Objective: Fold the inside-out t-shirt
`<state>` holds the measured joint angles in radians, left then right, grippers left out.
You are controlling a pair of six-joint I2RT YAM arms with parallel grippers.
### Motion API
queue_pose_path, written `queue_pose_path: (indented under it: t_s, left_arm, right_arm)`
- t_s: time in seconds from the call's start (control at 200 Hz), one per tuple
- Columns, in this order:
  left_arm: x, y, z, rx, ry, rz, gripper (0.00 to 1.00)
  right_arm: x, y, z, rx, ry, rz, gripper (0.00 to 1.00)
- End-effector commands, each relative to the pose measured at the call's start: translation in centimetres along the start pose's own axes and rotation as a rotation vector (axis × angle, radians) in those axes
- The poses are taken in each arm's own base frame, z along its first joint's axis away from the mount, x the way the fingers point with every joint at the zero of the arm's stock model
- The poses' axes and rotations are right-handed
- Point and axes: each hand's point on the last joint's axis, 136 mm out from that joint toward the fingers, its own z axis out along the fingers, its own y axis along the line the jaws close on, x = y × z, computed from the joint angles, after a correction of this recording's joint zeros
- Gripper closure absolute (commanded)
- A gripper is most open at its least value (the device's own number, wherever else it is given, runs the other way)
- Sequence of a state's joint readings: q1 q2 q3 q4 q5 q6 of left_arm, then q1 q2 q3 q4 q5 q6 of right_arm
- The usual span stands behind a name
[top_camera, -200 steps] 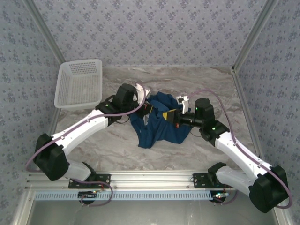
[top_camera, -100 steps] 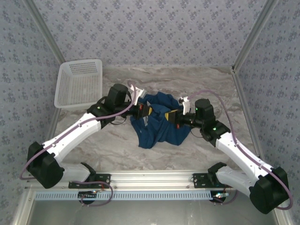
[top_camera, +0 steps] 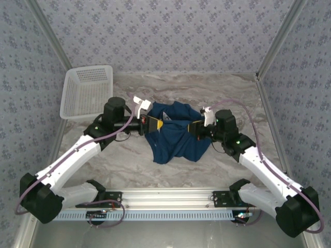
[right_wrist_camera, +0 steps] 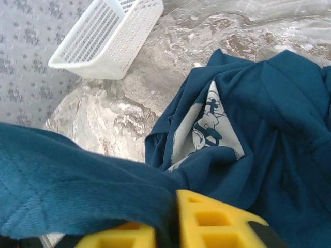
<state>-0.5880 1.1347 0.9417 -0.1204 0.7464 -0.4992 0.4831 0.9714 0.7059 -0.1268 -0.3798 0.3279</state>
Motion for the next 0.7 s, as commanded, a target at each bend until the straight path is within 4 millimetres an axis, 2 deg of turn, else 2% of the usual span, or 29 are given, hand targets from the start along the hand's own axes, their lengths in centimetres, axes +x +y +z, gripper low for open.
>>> queue_pose_path:
  t_s: [0.0,0.115,0.185,0.29,0.495,0.695]
  left_arm:
    - [0.4,-0.4,0.3,0.040,0.044,-0.036,1.00]
    - [0.3,-0.1,0.6,0.032,0.057,-0.054,1.00]
    - [0.1,0.0,0.8,0.027,0.060,-0.062,1.00]
    - [0.1,0.1,0.8,0.020,0.064,-0.067,1.00]
    - [0.1,0.3,0.9,0.014,0.071,-0.072,1.00]
    - [0.0,0.5,1.0,0.008,0.073,-0.083,1.00]
  right_arm:
    - [-0.4,2.0,-0.7,-0.065,0.003,-0.120,0.74]
    - [0.6,2.2,-0.9,-0.040,0.045,-0.210,0.64]
    - [0.9,2.3,-1.0,-0.002,0.065,-0.273,0.55]
    - [1.3,2.8,-1.4,0.046,0.089,-0.379,0.48]
    - [0.7,3.7,-1.6,0.096,0.073,-0.490,0.44]
    - [0.9,6.1,-0.9,0.044,0.075,-0.582,0.38]
